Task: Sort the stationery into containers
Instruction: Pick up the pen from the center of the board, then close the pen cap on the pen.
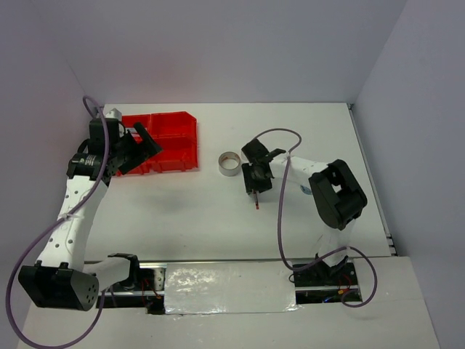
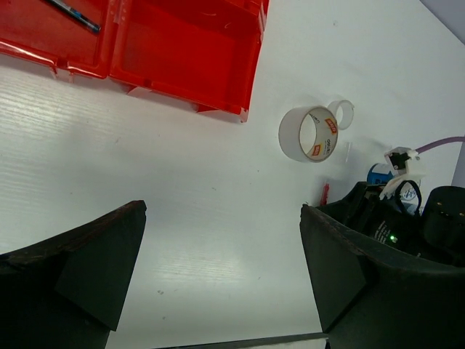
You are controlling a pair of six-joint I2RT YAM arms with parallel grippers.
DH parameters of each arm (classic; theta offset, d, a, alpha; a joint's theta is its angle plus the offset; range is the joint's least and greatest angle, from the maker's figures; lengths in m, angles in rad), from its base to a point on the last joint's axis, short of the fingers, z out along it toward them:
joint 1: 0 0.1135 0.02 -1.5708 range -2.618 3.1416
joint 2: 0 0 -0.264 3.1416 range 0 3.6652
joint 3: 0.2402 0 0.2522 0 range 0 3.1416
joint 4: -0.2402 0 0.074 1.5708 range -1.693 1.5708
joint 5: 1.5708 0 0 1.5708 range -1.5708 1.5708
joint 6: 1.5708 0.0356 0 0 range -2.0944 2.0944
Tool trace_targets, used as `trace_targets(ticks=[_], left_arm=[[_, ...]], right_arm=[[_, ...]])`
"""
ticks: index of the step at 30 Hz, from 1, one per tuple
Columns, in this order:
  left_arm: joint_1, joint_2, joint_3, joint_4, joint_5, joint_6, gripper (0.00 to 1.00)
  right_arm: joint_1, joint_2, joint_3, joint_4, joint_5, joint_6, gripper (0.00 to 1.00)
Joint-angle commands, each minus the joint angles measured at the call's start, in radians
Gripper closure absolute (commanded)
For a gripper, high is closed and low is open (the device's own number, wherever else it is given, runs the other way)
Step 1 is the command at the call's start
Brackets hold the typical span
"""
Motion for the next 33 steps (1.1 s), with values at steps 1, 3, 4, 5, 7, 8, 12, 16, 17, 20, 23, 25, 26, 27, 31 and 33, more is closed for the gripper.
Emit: trace_targets(ticks=[1,3,4,5,7,8,12,16,17,20,23,25,26,27,31,33], left_arm=[[-0.002,-0.015,0.072,-0.037,0.019,0.047,0.01],[-0.002,-0.012,0.089,-0.049,0.025,0.056,0.01],[-0.002,-0.012,0.092,-0.053,0.027,0.059,0.01],[-0.002,-0.012,0.095,-0.056,0.025,0.061,0.01],[-0.002,-0.015,0.095,-0.056,0.027,0.065,0.01],[-0.002,-0.013,0.094,-0.057,0.025,0.067,0.01],[-0.003,0.019,0.110,-0.074,0.037,0.070,0.01],[-0.084,0.120,0.175,-0.086,0.004,0.052,0.01],[-0.170,0.147,0.225,-0.088,-0.016,0.032,0.01],[-0.349,0.308,0.361,-0.100,-0.072,0.003,0.01],[-0.483,0.514,0.560,-0.147,-0.154,-0.049,0.01],[-0.563,0.679,0.673,-0.190,-0.229,-0.072,0.02],[-0.586,0.733,0.790,-0.251,-0.264,-0.112,0.02],[-0.603,0.832,0.839,-0.273,-0.291,-0.131,0.05],[-0.649,1.003,0.977,-0.274,-0.328,-0.212,0.14],[-0.657,1.063,0.996,-0.219,-0.319,-0.247,0.21]], right_arm=[[0.016,0.014,-0.009,0.027,0.019,0.016,0.49],[0.023,0.037,-0.020,0.023,0.016,0.020,0.55],[0.028,0.046,-0.026,0.025,0.018,0.022,0.57],[0.034,0.049,-0.035,0.027,0.021,0.026,0.65],[0.054,0.049,-0.073,0.030,0.018,0.046,0.96],[0.059,0.045,-0.086,0.028,0.018,0.055,1.00],[0.065,-0.058,-0.161,0.072,-0.083,0.114,1.00],[0.051,-0.325,-0.198,0.056,-0.108,0.160,1.00],[0.024,-0.373,-0.213,0.051,-0.105,0.170,1.00],[-0.105,-0.533,-0.248,0.024,-0.136,0.218,1.00],[-0.148,-0.688,-0.215,-0.085,-0.053,0.235,1.00],[-0.154,-0.759,-0.173,-0.208,-0.007,0.238,1.00],[-0.154,-0.777,-0.126,-0.260,0.024,0.246,1.00],[-0.157,-0.794,-0.110,-0.338,0.071,0.259,1.00],[-0.162,-0.900,-0.060,-0.444,0.127,0.284,1.00],[-0.162,-0.931,-0.057,-0.467,0.108,0.283,1.00]])
